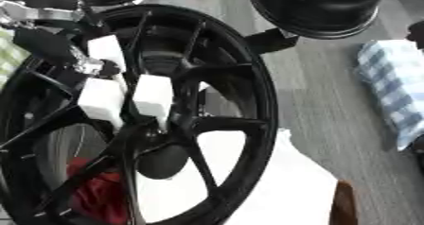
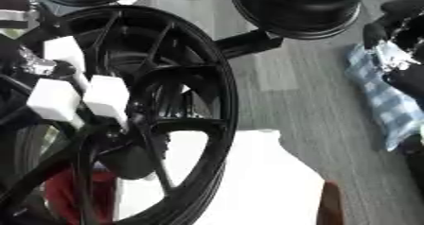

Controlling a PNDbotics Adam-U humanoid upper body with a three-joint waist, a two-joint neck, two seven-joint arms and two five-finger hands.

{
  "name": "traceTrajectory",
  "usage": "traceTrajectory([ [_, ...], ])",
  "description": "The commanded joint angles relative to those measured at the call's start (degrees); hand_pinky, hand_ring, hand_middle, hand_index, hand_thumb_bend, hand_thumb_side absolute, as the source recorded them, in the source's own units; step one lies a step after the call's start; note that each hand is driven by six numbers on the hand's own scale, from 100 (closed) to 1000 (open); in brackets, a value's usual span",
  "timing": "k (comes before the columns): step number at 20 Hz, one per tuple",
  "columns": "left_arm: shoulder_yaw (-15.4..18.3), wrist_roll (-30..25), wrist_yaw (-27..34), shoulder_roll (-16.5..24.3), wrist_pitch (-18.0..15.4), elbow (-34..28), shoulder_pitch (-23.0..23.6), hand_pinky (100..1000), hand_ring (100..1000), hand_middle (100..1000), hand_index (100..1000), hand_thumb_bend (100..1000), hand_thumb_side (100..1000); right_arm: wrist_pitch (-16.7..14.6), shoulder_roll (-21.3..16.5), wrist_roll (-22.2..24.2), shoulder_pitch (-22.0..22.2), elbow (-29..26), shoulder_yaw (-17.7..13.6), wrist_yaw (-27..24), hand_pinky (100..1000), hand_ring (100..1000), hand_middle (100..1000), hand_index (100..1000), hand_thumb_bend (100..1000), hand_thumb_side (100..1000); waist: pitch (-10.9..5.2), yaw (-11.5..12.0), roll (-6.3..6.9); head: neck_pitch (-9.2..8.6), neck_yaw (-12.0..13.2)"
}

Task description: Pull the pin out of the wheel hub.

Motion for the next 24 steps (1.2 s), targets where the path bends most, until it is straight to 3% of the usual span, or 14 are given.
traceTrajectory([
  [1,0.29,0.70,-0.13,0.53,0.28,-0.22,-1.13,942,679,481,776,400,780,0.07,-0.82,-0.10,-0.57,-1.00,-0.61,-0.54,618,625,525,674,299,198,-1.20,0.00,0.09,0.09,0.14],
  [16,-0.15,2.42,1.56,0.22,2.84,-0.85,-1.47,829,577,379,667,198,651,0.34,-0.43,-0.16,-0.36,-1.00,-0.74,-0.85,620,626,526,675,294,203,-1.51,-0.03,-0.01,0.13,0.24],
  [19,-0.16,2.98,2.07,0.31,3.46,-1.14,-1.53,808,550,359,632,144,582,0.42,-0.40,-0.20,-0.30,-1.00,-0.78,-1.02,620,626,525,675,295,203,-1.64,0.00,0.01,0.25,0.26],
  [20,-0.19,3.11,2.28,0.36,3.64,-1.24,-1.50,794,536,352,616,108,519,0.41,-0.43,-0.21,-0.27,-1.00,-0.80,-1.03,621,626,524,675,295,203,-1.69,0.02,0.01,0.31,0.26],
  [24,-0.22,3.18,3.23,0.54,4.57,-1.52,-1.52,777,518,336,592,100,412,0.40,-0.52,-0.27,-0.19,-1.00,-0.84,-1.09,621,626,524,675,297,201,-1.97,0.13,0.03,0.48,0.25],
])
